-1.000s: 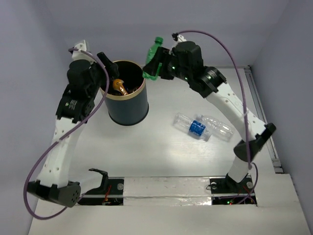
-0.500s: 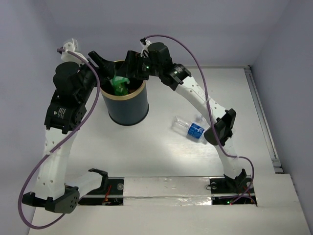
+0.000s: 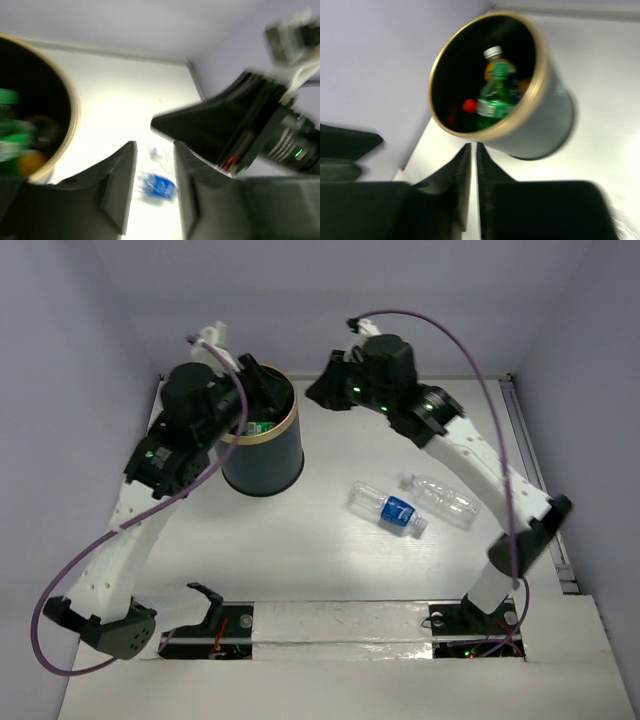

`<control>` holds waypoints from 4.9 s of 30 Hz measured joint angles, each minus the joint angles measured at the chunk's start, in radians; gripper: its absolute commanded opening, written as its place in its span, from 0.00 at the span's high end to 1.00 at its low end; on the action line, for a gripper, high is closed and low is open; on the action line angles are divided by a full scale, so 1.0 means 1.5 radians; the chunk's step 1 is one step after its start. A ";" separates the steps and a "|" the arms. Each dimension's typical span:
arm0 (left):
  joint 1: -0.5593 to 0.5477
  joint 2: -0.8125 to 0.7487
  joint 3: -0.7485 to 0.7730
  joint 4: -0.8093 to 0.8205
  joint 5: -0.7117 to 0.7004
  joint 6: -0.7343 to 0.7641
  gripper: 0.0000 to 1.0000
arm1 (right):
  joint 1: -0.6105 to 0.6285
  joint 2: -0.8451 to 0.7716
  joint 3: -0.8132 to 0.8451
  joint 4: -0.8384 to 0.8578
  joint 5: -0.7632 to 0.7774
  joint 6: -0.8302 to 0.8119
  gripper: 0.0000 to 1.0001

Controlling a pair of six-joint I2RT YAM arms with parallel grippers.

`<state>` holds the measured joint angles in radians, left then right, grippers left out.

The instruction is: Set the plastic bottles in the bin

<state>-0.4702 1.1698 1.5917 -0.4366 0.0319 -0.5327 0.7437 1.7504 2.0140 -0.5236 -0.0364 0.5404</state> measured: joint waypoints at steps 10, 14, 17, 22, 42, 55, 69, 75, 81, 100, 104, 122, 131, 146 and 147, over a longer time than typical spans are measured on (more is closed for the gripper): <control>-0.234 0.126 -0.150 0.102 -0.007 -0.106 1.00 | -0.209 -0.431 -0.455 -0.029 0.080 -0.006 1.00; -0.261 0.194 -0.194 0.130 -0.006 -0.160 1.00 | -0.213 -0.483 -0.505 -0.102 0.099 -0.006 0.99; -0.263 0.235 -0.222 0.149 -0.006 -0.214 0.73 | -0.216 -0.502 -0.516 -0.136 0.108 -0.007 0.97; -0.263 0.263 -0.269 0.171 -0.008 -0.308 0.17 | -0.217 -0.529 -0.541 -0.172 0.111 -0.009 0.57; -0.289 0.511 -0.179 0.161 -0.027 -0.558 0.05 | -0.217 -0.621 -0.627 -0.180 -0.086 -0.075 0.21; -0.294 0.583 -0.106 0.117 -0.073 -0.586 0.19 | -0.198 -0.683 -0.678 -0.179 -0.166 -0.079 0.21; -0.301 0.552 -0.116 0.082 -0.129 -0.479 0.83 | -0.198 -0.664 -0.689 -0.181 -0.107 -0.070 0.44; -0.326 0.422 -0.143 0.047 -0.149 -0.388 0.80 | -0.201 -0.589 -0.657 -0.195 -0.017 -0.072 0.37; -0.340 0.225 -0.170 0.045 -0.148 -0.299 0.78 | -0.221 -0.475 -0.564 -0.235 0.081 -0.108 0.14; -0.221 -0.035 -0.204 0.012 -0.037 -0.059 0.76 | -0.234 0.014 -0.397 -0.361 0.181 -0.294 0.00; -0.156 -0.068 -0.226 0.012 0.026 -0.033 0.76 | -0.251 0.026 -0.368 -0.383 0.216 -0.323 0.00; -0.103 -0.052 -0.171 -0.004 0.108 0.002 0.76 | -0.277 0.199 -0.310 -0.381 0.157 -0.352 0.30; -0.021 0.048 0.041 -0.016 0.054 0.023 0.76 | -0.279 0.126 -0.363 -0.305 0.031 -0.289 0.41; 0.134 0.237 0.119 0.011 -0.254 0.040 0.75 | -0.239 -0.296 -0.390 -0.033 -0.227 -0.150 0.40; 0.137 0.247 0.125 0.012 -0.284 0.048 0.75 | -0.232 -0.302 -0.386 -0.012 -0.242 -0.134 0.40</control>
<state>-0.2646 1.5398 1.7798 -0.4191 -0.3939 -0.4614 0.3962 1.2980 1.4349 -0.5419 -0.3996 0.3389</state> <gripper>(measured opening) 0.506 0.688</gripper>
